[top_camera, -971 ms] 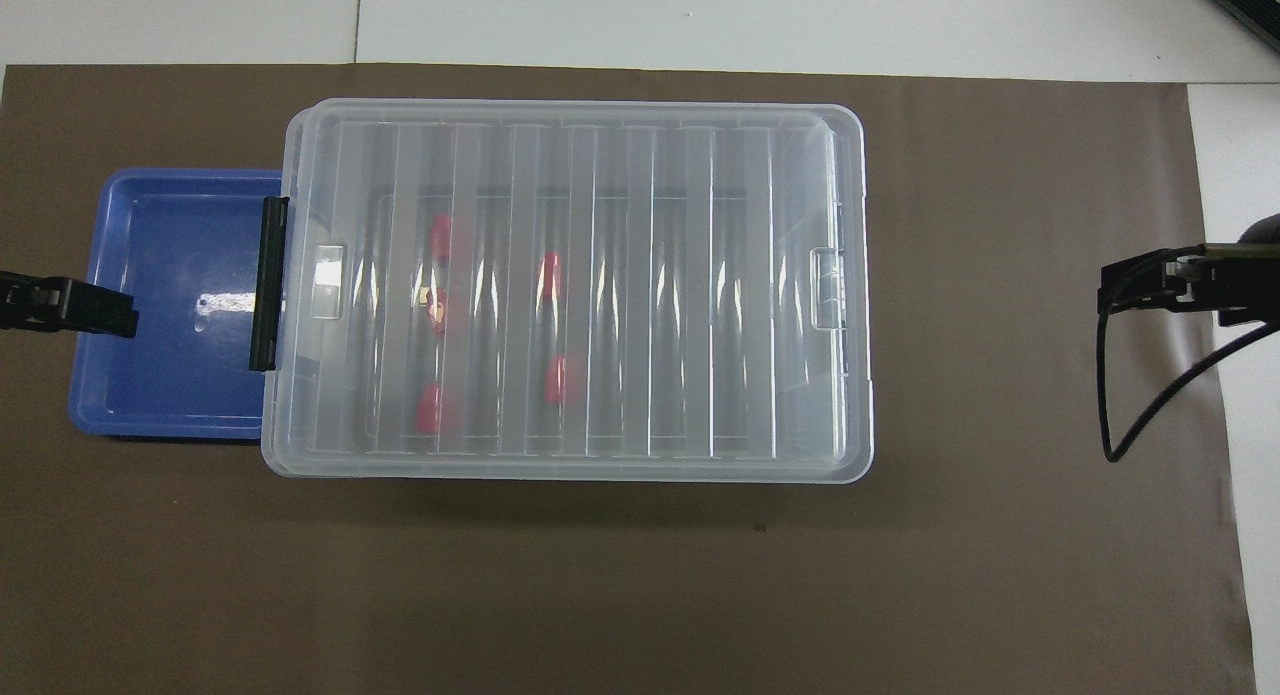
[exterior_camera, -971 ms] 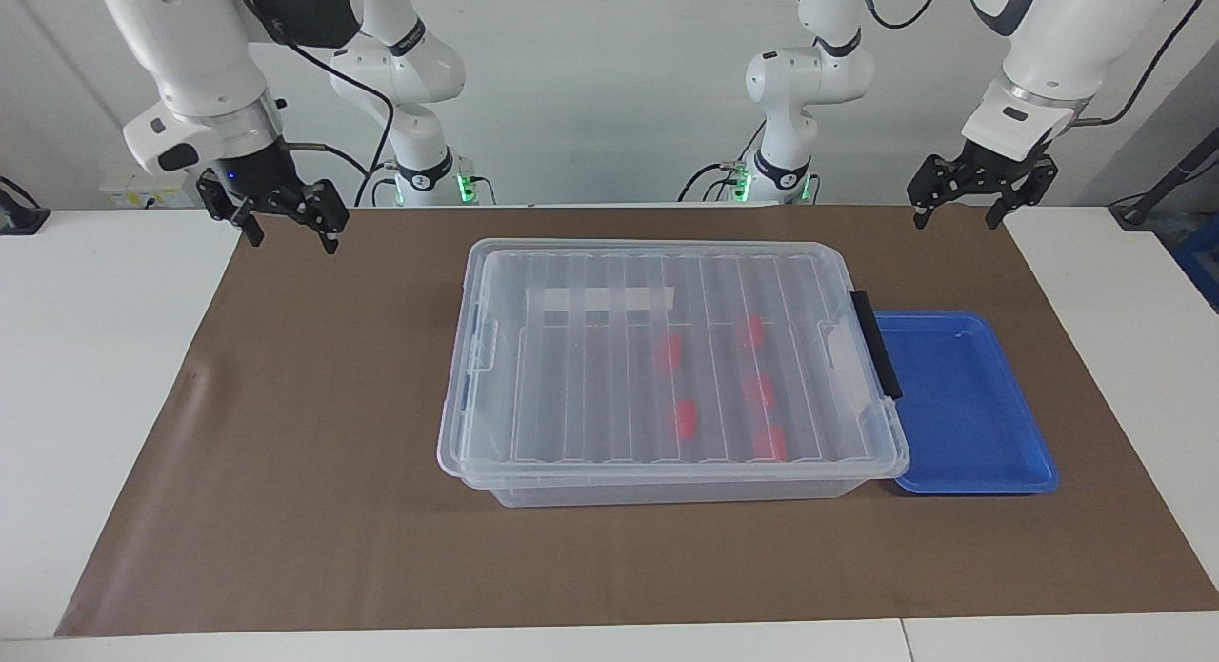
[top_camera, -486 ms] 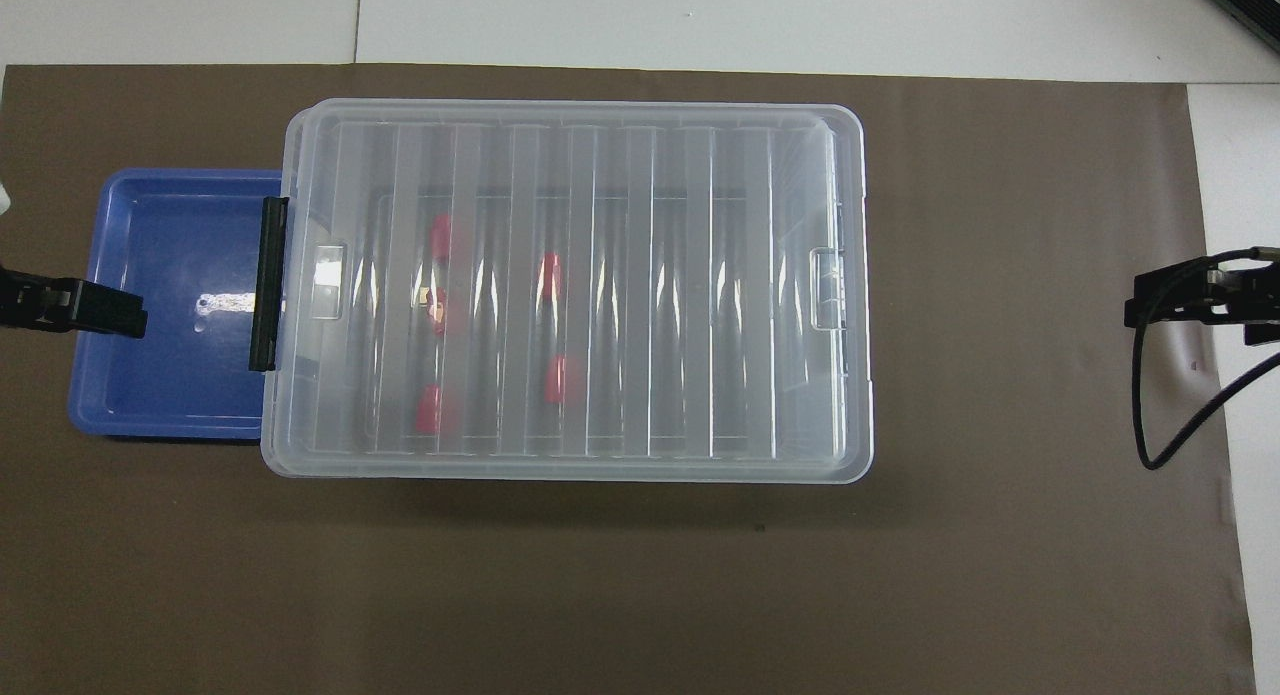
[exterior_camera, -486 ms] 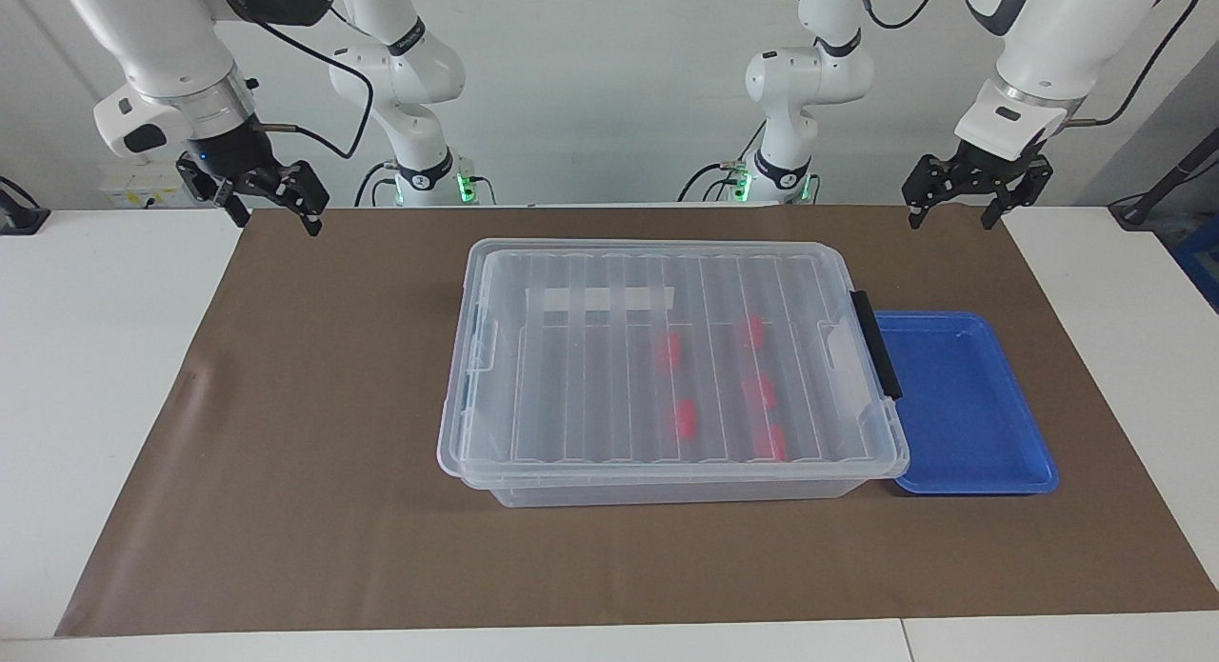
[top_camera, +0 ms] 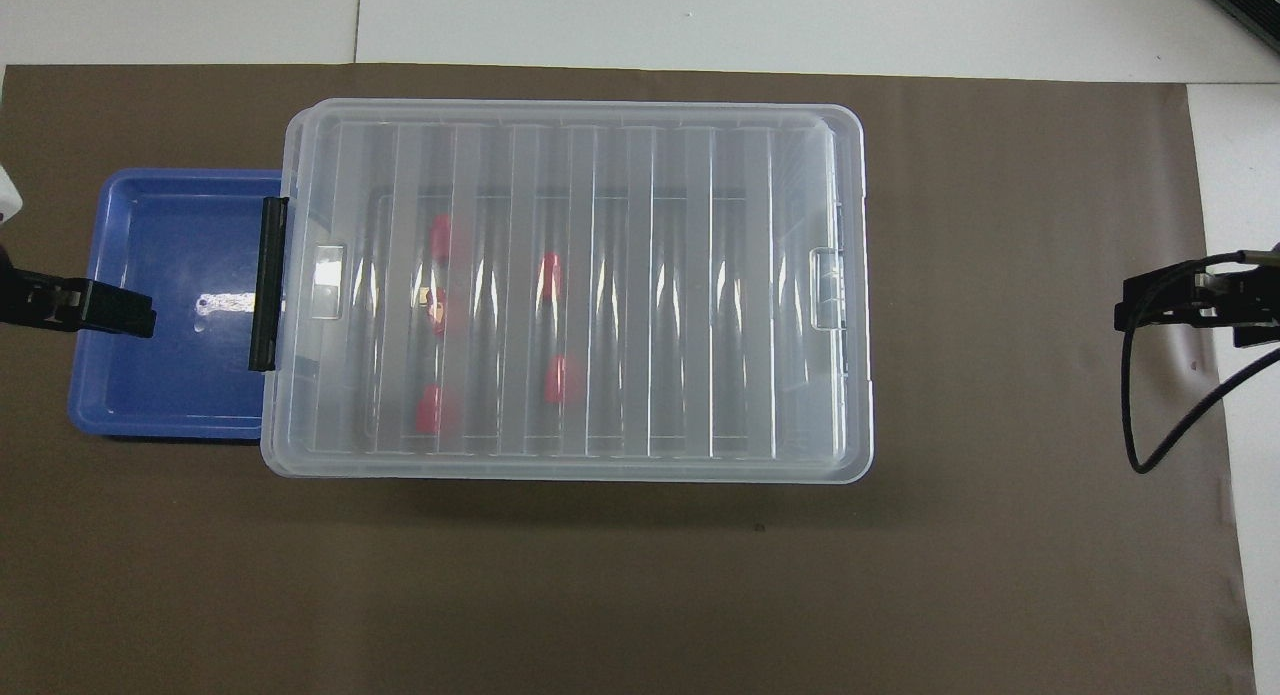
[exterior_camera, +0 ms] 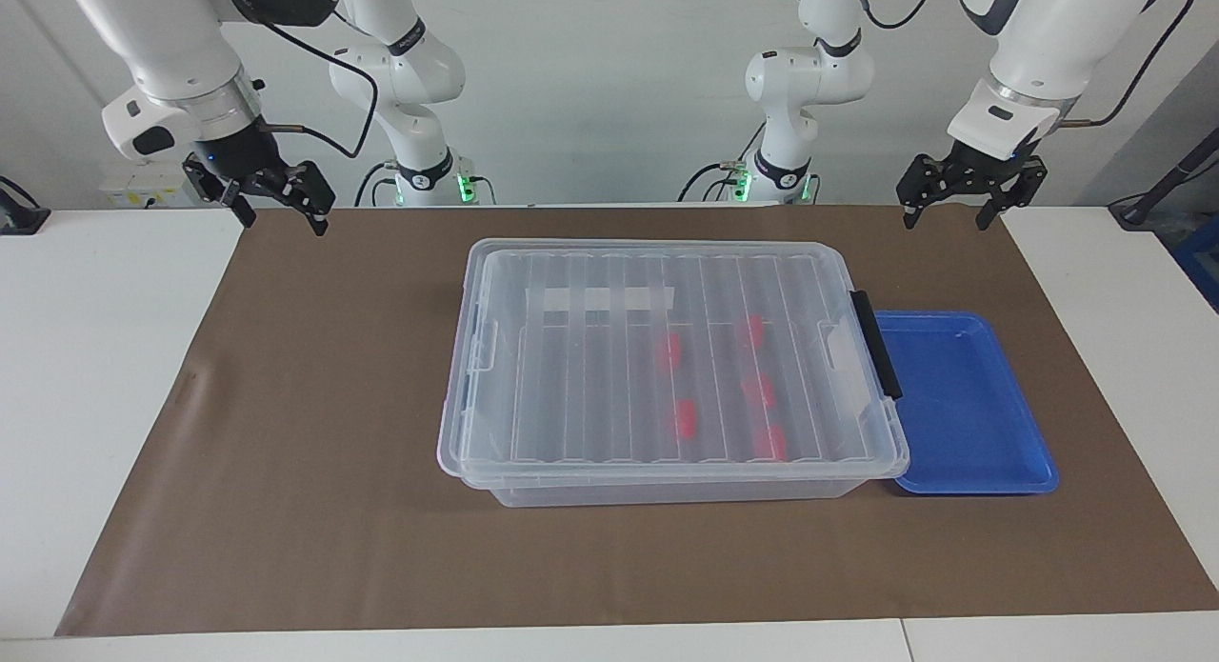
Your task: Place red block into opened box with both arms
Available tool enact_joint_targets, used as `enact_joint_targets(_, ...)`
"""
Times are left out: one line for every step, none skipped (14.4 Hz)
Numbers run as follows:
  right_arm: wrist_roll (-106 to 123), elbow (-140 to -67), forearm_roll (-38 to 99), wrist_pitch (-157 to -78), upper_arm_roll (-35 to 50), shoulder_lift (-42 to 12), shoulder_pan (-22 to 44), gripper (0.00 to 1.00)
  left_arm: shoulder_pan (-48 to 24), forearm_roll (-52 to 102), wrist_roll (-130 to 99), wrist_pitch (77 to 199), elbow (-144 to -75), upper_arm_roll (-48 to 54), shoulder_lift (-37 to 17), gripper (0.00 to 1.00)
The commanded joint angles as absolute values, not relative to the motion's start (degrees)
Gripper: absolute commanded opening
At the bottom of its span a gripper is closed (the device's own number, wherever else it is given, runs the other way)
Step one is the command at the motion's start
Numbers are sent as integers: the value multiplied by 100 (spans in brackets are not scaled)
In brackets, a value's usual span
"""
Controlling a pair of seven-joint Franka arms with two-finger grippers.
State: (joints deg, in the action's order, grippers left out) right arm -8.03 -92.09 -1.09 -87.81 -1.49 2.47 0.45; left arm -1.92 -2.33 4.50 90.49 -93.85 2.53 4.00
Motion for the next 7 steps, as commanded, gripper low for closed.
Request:
enact_joint_targets(-589,-9360,-9,-8807,-123,343,26,100,-290,-132,457,9184,-9527,158,527,100)
enact_joint_targets(-589,-9369,-9,-8807,-114,351,26,100,-290,-114,466,9185,-9527,150,527,100)
enact_joint_targets(-589,-9387,-9,-8807,-114,369,35,100,-290,-114,466,9185,-9536,158,527,100)
enact_joint_targets(-589,-9387,-9,-8798,-114,369,35,100,-281,-114,466,9185,-9536,150,527,100)
enact_joint_targets(-571,-9378,-9,-8798,-106,369,35,100,-290,-114,466,9185,-9536,149,527,100)
enact_joint_targets(-597,-9387,0,-8798,-114,369,35,100,-290,-114,466,9185,-9536,149,527,100)
enact_joint_targets(-606,-9387,-9,-8798,-106,369,44,100,-281,-114,466,9185,-9527,149,527,100)
